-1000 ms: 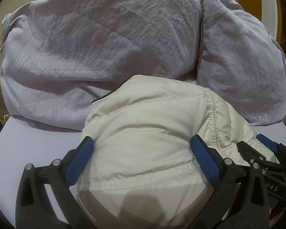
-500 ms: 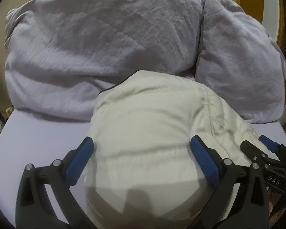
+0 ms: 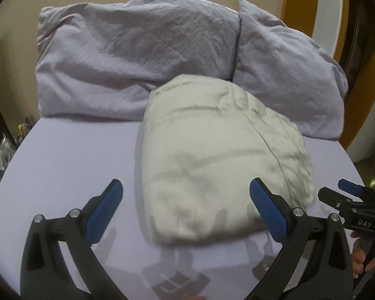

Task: Fold large clothes
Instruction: 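Open both grippers and pull them back from the folded jacket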

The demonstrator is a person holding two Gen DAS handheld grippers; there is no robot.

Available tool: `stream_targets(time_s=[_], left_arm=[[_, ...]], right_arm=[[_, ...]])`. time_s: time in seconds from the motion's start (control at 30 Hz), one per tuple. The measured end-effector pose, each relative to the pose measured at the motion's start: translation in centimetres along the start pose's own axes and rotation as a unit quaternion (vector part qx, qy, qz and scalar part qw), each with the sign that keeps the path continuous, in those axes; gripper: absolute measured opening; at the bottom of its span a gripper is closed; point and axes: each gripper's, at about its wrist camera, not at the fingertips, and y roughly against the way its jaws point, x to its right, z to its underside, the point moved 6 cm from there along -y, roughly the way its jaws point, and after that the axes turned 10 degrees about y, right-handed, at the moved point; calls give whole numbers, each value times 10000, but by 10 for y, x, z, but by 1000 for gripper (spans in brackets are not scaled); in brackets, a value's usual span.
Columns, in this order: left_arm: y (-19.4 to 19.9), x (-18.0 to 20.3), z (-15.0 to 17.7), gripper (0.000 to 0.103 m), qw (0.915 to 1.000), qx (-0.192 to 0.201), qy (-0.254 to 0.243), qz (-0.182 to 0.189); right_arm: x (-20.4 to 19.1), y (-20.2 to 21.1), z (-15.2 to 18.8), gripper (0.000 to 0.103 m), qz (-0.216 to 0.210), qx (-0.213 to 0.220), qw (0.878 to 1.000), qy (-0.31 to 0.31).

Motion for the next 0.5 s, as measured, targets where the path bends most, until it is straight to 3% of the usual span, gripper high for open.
stream_targets(time_s=[0.23, 0.5], left_arm=[[46, -2, 40, 101, 9996, -72, 200, 159], [78, 3, 67, 101, 9991, -73, 270, 308]], right_arm=[[-22, 35, 37, 101, -271, -124, 9995, 91], [-26, 56, 57, 101, -239, -71, 9997, 28]])
